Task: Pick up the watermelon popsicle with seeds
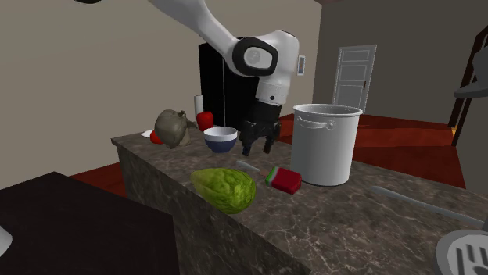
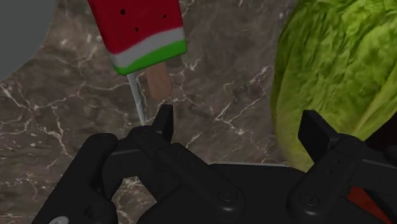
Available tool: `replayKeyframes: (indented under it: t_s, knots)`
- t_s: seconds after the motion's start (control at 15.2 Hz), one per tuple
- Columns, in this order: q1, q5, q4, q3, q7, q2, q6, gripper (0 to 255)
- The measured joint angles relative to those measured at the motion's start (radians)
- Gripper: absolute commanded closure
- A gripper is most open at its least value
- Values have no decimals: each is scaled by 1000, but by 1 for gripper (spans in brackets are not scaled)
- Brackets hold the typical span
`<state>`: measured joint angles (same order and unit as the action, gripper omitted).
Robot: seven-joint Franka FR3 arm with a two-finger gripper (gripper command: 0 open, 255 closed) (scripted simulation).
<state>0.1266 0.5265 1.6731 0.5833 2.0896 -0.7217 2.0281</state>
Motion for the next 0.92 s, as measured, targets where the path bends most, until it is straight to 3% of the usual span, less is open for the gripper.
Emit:
replayKeyframes:
  t_s: [0.4,0.86,0.92]
  knots:
    - [89,17,-272,-86,86,-198,-56,0]
    - [110,36,-315,-111,101,-274,-20,0]
    - [111,37,-318,-112,101,-279,-18,255]
